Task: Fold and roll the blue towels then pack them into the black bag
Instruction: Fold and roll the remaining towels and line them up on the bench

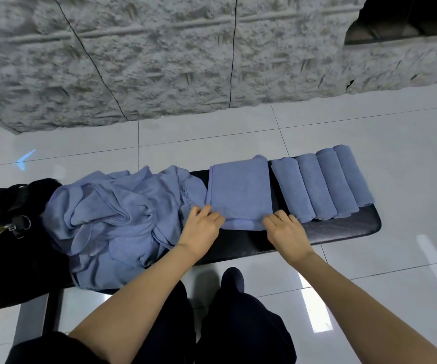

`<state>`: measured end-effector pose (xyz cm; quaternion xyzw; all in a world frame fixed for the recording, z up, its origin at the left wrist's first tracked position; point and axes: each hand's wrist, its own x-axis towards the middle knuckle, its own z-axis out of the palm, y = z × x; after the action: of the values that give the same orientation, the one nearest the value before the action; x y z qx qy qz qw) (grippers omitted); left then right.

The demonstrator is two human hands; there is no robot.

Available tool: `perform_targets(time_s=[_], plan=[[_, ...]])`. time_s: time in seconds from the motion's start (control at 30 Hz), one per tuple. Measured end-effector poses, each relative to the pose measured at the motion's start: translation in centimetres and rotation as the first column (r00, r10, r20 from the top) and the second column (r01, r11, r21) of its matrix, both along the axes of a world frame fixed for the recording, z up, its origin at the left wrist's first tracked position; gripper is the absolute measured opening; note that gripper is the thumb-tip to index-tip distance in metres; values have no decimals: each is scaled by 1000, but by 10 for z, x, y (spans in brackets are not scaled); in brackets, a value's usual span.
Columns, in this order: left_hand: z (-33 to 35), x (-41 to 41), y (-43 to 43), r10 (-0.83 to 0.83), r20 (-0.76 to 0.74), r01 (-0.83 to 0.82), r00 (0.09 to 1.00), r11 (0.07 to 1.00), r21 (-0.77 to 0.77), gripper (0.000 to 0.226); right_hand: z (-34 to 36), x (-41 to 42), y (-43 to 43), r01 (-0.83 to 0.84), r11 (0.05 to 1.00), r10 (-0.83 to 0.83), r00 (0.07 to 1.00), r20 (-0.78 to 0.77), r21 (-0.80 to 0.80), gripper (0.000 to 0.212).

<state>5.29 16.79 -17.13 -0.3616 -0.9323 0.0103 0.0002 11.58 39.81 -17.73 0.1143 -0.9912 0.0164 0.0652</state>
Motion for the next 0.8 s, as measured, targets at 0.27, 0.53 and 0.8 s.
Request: perform_targets(time_s=[0.27,0.53,0.8], plan=[[14,-5,10,397,375,-437,838,899,26,19,15,-11,7,151,986,-134,969,207,-68,22],[10,-13,20,127,-43,-131,991,985,-110,36,0,-14,-4,163,985,-164,986,31,51,39],[-3,-7,17,14,-101,-32,995,982,-184,29,-17,4,-9,209,977,-204,973,-110,43,32]])
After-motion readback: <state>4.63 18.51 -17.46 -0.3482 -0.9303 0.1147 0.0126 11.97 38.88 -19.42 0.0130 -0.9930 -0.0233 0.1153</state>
